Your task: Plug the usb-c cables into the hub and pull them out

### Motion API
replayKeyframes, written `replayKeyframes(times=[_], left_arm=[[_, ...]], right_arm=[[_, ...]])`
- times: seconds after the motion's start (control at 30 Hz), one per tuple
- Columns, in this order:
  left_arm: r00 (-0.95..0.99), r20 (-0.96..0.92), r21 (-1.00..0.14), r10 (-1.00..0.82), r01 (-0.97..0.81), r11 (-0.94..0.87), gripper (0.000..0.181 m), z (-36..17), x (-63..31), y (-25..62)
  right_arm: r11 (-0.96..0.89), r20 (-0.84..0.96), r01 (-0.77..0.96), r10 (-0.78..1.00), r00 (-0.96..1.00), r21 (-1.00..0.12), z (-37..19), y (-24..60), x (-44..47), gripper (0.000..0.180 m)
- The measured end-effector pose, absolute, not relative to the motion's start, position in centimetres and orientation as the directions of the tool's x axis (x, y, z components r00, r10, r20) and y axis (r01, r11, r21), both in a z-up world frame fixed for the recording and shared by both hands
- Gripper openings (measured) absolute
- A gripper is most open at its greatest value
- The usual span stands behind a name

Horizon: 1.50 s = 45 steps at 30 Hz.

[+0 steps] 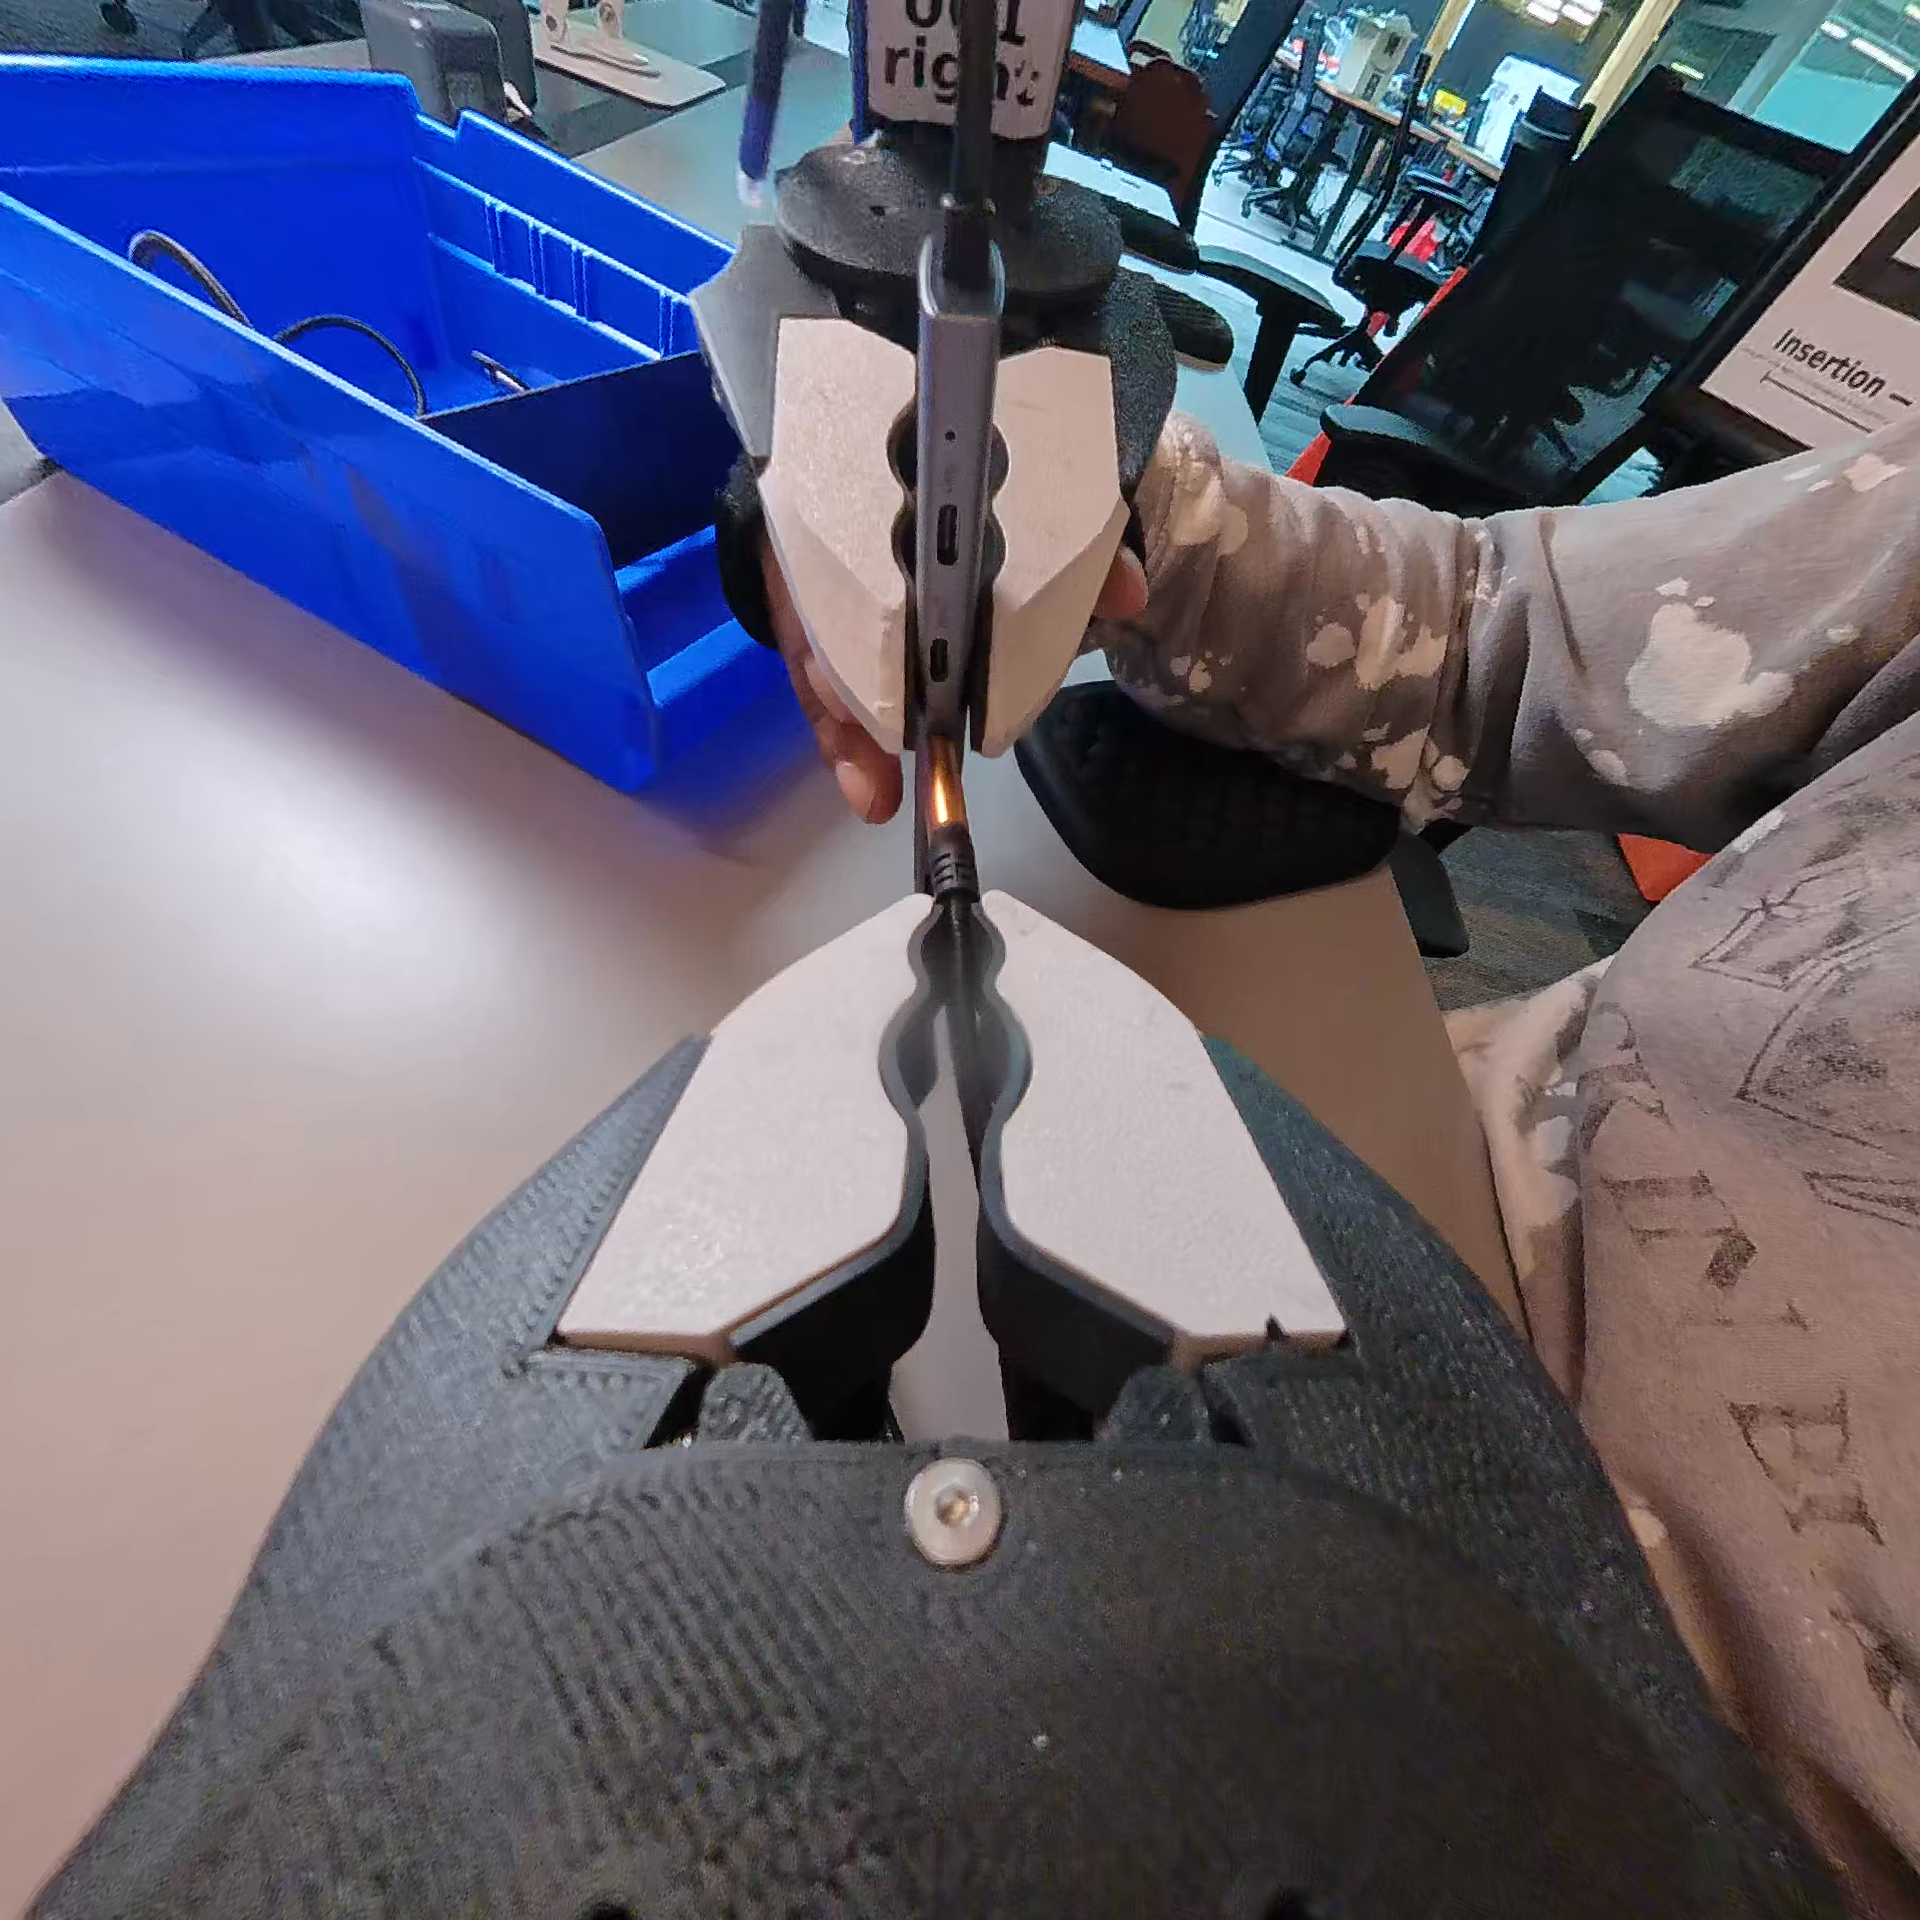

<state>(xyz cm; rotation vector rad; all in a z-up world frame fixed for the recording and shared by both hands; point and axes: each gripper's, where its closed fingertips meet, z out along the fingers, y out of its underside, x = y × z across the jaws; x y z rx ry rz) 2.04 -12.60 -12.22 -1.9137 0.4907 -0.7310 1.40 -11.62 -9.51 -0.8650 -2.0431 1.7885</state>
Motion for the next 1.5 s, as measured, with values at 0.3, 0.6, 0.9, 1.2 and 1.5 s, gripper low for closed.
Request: replayKeyframes(times=[0.3, 0.6, 0.9, 1.2, 1.5], left_arm=[[0.703, 0.297, -0.912, -0.646, 0.008, -0.411, 0.003, -11.8, 3.3, -12.4], [0.684, 0.328, -0.928, -0.652, 0.106, -0.356, 0.003, -10.0, 2.0, -12.6], [0.674, 0.356, -0.921, -0.648, 0.133, -0.367, 0.003, -9.9, 1.8, -12.7], [0.718, 0.274, -0.905, -0.639, -0.032, -0.424, 0.004, -11.2, 1.7, -13.2], [0.731, 0.288, -0.859, -0.619, -0.088, -0.504, 0.003, -13.0, 1.6, -13.3]], right_arm=[[0.041, -0.132, 0.200, 0.620, -0.774, -0.979, -7.6, -11.9, 1.7, 0.010], [0.056, -0.118, 0.203, 0.654, -0.747, -0.978, -7.7, -10.8, 1.7, 0.012], [0.082, -0.139, 0.243, 0.629, -0.765, -0.966, -8.8, -11.1, 2.0, 0.009], [0.180, -0.123, 0.304, 0.639, -0.759, -0.936, -10.4, -11.4, 2.1, 0.009], [0.239, -0.121, 0.341, 0.634, -0.764, -0.909, -12.3, -11.7, 2.1, 0.009]])
